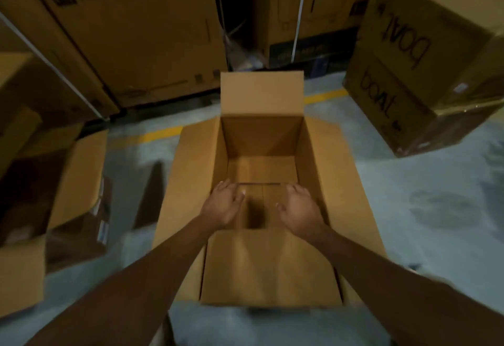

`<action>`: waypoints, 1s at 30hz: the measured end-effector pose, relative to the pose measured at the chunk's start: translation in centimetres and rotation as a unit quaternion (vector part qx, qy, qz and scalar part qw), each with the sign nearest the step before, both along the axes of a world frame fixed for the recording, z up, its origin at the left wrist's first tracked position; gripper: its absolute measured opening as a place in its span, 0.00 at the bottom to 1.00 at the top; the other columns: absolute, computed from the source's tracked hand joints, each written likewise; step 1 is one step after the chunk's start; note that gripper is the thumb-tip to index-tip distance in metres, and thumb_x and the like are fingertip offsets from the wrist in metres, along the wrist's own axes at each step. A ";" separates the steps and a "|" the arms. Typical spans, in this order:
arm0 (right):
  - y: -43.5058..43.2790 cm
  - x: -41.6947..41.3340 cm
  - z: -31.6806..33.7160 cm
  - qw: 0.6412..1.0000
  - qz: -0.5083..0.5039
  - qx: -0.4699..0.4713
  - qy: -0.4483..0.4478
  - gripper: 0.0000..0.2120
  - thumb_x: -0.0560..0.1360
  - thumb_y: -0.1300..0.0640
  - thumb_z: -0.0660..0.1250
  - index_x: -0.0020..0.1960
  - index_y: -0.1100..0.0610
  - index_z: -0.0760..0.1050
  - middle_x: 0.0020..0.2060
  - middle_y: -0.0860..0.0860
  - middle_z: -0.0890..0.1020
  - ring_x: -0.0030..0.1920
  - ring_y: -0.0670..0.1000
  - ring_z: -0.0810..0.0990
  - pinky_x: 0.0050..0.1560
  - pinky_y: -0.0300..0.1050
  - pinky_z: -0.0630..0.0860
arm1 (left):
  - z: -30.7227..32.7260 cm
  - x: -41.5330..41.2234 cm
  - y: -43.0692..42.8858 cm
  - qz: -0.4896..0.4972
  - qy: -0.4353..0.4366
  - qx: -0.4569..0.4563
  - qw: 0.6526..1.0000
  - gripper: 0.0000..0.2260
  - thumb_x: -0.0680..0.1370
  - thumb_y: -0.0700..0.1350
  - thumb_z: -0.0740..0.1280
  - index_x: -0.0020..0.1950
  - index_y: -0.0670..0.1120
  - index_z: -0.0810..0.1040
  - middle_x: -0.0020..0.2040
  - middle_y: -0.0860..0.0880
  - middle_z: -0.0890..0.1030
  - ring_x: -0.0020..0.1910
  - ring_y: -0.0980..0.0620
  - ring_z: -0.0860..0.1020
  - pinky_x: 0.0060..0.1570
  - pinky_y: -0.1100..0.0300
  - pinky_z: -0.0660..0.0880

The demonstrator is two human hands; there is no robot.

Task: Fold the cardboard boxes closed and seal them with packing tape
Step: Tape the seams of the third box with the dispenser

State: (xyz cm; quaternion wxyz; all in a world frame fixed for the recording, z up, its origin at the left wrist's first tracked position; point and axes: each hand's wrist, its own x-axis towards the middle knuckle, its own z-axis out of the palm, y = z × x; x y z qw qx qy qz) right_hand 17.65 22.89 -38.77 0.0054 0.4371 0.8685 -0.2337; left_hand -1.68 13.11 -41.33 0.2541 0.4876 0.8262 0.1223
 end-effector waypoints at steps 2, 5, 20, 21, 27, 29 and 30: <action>3.8 -2.8 1.5 0.999 -0.009 0.006 0.040 0.26 0.79 0.53 0.63 0.74 0.60 0.64 0.71 0.57 0.70 0.71 0.58 0.67 0.70 0.48 0.66 | 1.6 -2.8 3.9 0.035 0.001 0.053 0.998 0.22 0.85 0.52 0.55 0.72 0.40 0.71 0.72 0.38 0.72 0.74 0.42 0.66 0.72 0.54 0.61; 9.8 -6.4 2.7 0.995 -0.031 -0.003 0.098 0.29 0.77 0.51 0.67 0.75 0.57 0.63 0.70 0.56 0.72 0.70 0.57 0.69 0.68 0.47 0.67 | 3.7 -6.3 9.5 0.113 -0.034 0.127 0.985 0.22 0.85 0.52 0.57 0.72 0.39 0.71 0.72 0.40 0.72 0.71 0.42 0.69 0.69 0.55 0.64; 22.9 -10.8 -6.1 0.936 -0.192 -0.005 0.294 0.32 0.81 0.41 0.58 0.78 0.57 0.57 0.73 0.57 0.69 0.73 0.59 0.66 0.71 0.53 0.64 | -2.6 -16.2 19.1 0.323 -0.409 0.293 0.801 0.22 0.84 0.58 0.55 0.65 0.43 0.76 0.51 0.47 0.82 0.51 0.47 0.79 0.56 0.50 0.75; 22.7 -10.8 -6.1 0.918 -0.213 -0.010 0.335 0.32 0.82 0.41 0.55 0.79 0.56 0.56 0.74 0.56 0.67 0.74 0.58 0.65 0.72 0.51 0.61 | -2.7 -16.3 19.0 0.327 -0.419 0.309 0.789 0.23 0.85 0.59 0.52 0.66 0.45 0.76 0.47 0.48 0.81 0.47 0.49 0.79 0.52 0.53 0.76; 24.1 -10.3 -5.4 0.800 -0.310 -0.122 0.498 0.44 0.68 0.24 0.51 0.75 0.48 0.66 0.71 0.50 0.73 0.71 0.51 0.70 0.74 0.55 0.63 | -1.4 -16.0 19.2 0.318 -0.425 0.338 0.777 0.28 0.85 0.60 0.45 0.65 0.43 0.77 0.42 0.49 0.75 0.43 0.53 0.76 0.43 0.58 0.73; 24.1 -10.1 -5.1 0.768 -0.329 -0.160 0.526 0.38 0.73 0.27 0.52 0.74 0.48 0.67 0.69 0.50 0.74 0.69 0.52 0.71 0.73 0.56 0.65 | -1.4 -16.2 19.1 0.336 -0.418 0.357 0.765 0.27 0.85 0.59 0.45 0.52 0.45 0.79 0.39 0.49 0.77 0.40 0.53 0.75 0.41 0.59 0.71; 24.0 -10.0 -5.0 0.771 -0.318 -0.171 0.524 0.36 0.74 0.27 0.51 0.73 0.47 0.69 0.67 0.50 0.76 0.68 0.52 0.72 0.71 0.56 0.67 | -1.5 -16.3 18.9 0.344 -0.418 0.369 0.755 0.27 0.85 0.59 0.46 0.45 0.45 0.78 0.37 0.49 0.77 0.39 0.53 0.76 0.41 0.58 0.71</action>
